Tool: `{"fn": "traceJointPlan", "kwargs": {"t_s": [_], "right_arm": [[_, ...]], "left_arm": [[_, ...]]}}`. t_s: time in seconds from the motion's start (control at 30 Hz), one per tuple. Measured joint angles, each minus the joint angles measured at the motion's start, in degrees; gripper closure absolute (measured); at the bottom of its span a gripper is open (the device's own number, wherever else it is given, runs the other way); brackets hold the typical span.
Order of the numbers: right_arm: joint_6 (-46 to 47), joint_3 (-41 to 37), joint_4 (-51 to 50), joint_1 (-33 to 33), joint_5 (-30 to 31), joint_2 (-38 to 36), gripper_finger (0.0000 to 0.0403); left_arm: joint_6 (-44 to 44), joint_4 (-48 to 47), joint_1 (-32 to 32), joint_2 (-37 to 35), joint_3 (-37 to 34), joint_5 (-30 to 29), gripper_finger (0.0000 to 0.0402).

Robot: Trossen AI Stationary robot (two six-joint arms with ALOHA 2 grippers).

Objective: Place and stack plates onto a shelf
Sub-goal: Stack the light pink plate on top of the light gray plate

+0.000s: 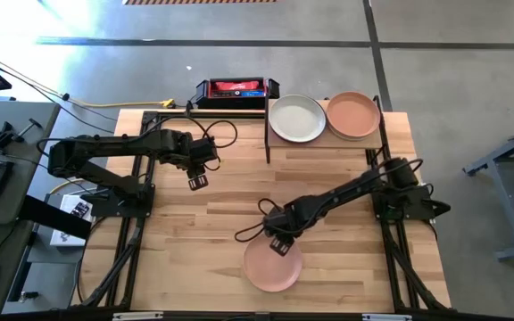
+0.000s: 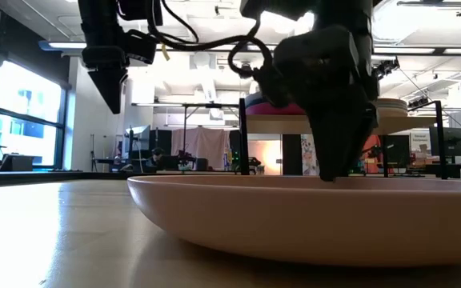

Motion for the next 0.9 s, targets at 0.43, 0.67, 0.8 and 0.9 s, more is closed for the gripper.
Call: {"fn": "traceJointPlan", "kwargs": {"t_s": [0.43,0.67,0.8,0.9], "right_arm": [[2.38,-0.04,0.50,0.69,-0.27,2.55,0.0283],[2.22,-0.04,0.33,0.58,-3.00,2.38,0.0393],[3.44,-0.04,-0.51,0.14,-4.08,1.30,0.0397],[3.43,-0.03,-0.85,-0.36,-4.64,-0.61,0.0400]], "left_arm": [[0.00,0.03,0.00,-0.02,0.00,0.00,0.0271],[0.00,0.05,0.00,-0.02,0.00,0.00,0.0271],[-0.02,0.03,0.00,-0.02,0.00,0.00,0.0271],[-0.07,0.08,0.00,-0.02,0.00,0.00,0.0271]]}}
